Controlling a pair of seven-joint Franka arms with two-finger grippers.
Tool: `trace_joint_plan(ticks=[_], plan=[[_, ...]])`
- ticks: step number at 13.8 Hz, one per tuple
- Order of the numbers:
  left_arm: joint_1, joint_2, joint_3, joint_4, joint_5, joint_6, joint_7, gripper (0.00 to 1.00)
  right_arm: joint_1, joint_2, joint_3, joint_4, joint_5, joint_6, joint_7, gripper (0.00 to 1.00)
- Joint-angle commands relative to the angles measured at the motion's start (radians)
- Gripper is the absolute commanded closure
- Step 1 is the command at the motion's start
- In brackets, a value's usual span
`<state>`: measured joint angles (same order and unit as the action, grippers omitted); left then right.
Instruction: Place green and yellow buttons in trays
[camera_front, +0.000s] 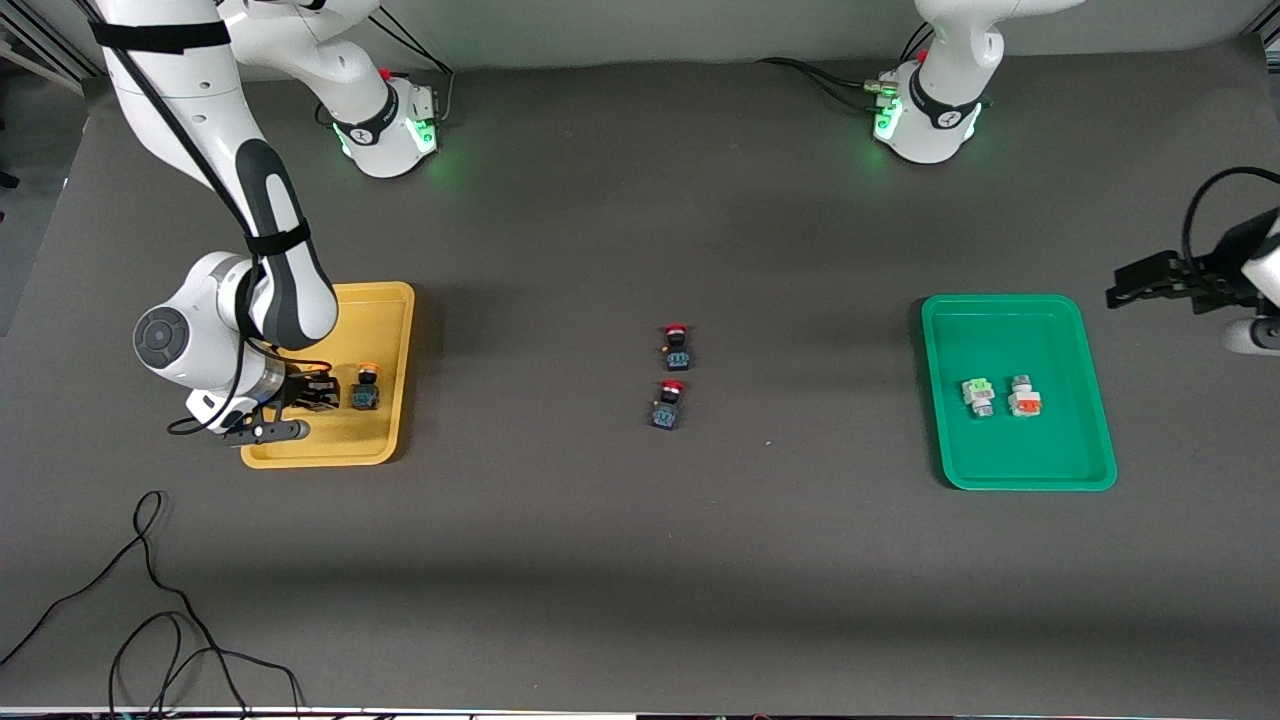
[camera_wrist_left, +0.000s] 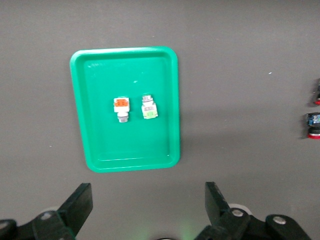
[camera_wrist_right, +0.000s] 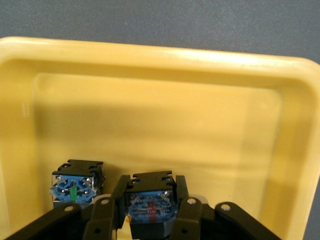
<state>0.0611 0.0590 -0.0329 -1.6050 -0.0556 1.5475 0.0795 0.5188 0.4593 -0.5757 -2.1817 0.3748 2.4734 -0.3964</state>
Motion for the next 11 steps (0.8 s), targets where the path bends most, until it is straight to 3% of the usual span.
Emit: trace_joint_plan(ticks=[1, 2, 3, 7, 11], plan=[[-0.07, -0.022, 0.018, 0.01, -0.001, -0.021, -0.064, 0.0, 0.01, -0.002, -0.009, 0.005, 0.03, -0.016, -0.01, 0.94], [-0.076, -0.028, 0.018, 0.01, 0.0, -0.021, -0.084, 0.0, 0.009, -0.002, -0.01, 0.01, 0.032, -0.03, -0.01, 0.42], [-0.086, -0.031, 0.018, 0.011, 0.0, -0.024, -0.089, 0.0, 0.003, -0.008, -0.01, 0.011, 0.032, -0.037, -0.01, 0.02], [-0.084, -0.041, 0.013, 0.011, 0.0, -0.029, -0.078, 0.0, 0.013, -0.069, -0.015, 0.061, 0.032, -0.129, 0.005, 0.0], [-0.081, -0.047, 0.013, 0.013, 0.0, -0.041, -0.073, 0.0, 0.013, -0.091, -0.079, 0.3, 0.024, -0.495, 0.027, 0.0]])
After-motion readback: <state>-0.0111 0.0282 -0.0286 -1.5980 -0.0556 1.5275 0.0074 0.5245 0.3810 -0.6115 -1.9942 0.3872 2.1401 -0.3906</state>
